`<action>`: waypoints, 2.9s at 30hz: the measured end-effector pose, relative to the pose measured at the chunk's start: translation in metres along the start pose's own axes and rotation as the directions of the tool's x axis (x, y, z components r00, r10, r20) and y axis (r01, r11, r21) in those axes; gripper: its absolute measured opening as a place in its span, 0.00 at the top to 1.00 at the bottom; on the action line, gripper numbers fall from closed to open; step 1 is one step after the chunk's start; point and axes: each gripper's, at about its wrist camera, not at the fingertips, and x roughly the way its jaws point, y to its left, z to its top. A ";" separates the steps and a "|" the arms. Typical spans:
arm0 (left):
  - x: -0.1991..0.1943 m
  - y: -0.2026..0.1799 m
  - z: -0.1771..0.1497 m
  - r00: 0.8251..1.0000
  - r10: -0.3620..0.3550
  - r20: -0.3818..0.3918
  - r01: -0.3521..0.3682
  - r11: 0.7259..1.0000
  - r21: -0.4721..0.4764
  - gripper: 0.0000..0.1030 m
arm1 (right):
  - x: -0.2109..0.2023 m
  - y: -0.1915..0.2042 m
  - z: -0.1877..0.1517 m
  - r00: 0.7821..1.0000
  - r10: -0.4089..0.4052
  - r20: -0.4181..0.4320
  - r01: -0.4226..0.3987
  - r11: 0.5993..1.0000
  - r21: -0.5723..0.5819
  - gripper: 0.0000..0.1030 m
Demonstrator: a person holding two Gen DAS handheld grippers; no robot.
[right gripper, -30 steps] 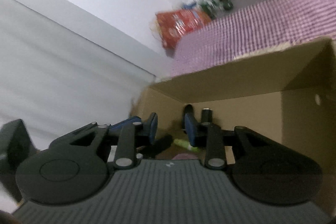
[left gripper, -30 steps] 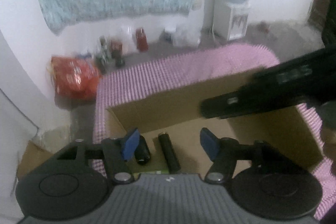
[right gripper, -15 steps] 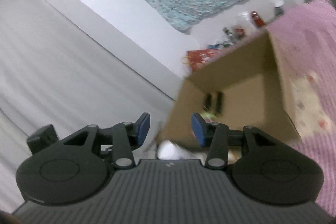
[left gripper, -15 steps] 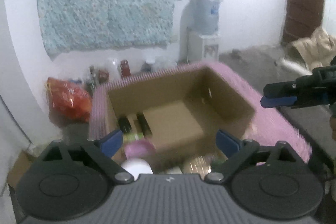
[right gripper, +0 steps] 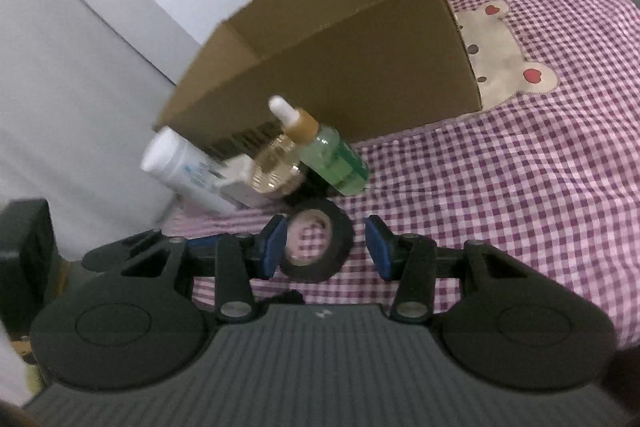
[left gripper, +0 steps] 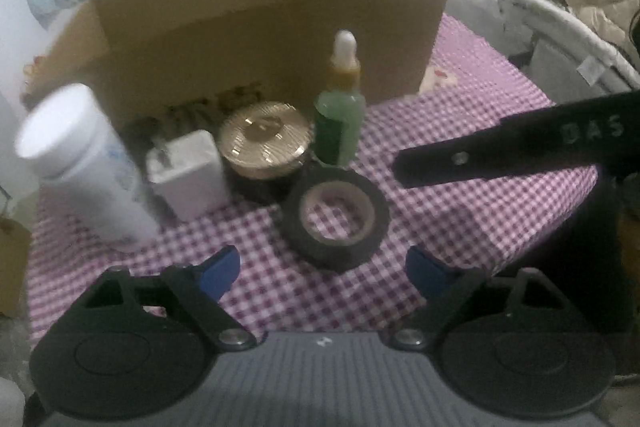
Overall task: Organize rigid objects
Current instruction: 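Grasp the black tape roll by its rim with the right tool, then lift the tape roll into the box and open the right tool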
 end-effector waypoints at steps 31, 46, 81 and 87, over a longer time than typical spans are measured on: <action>0.016 -0.033 -0.002 0.998 -0.057 0.037 0.051 0.989 0.138 0.27 | 0.019 -0.003 -0.011 0.995 -0.085 -0.061 0.081 0.995 -0.057 0.81; 0.013 -0.036 -0.002 0.996 -0.031 0.079 0.022 0.993 0.114 0.35 | 0.019 0.003 -0.013 0.993 -0.113 -0.043 0.109 0.991 -0.076 0.82; -0.029 0.081 0.175 0.998 0.039 0.046 -0.038 0.999 -0.017 0.35 | 0.039 0.086 0.198 0.995 0.044 -0.086 -0.062 0.975 -0.214 0.81; 0.033 0.114 0.192 0.987 0.021 -0.157 -0.030 0.998 -0.056 0.35 | 0.118 0.056 0.231 0.952 0.023 -0.306 -0.055 0.994 -0.098 0.81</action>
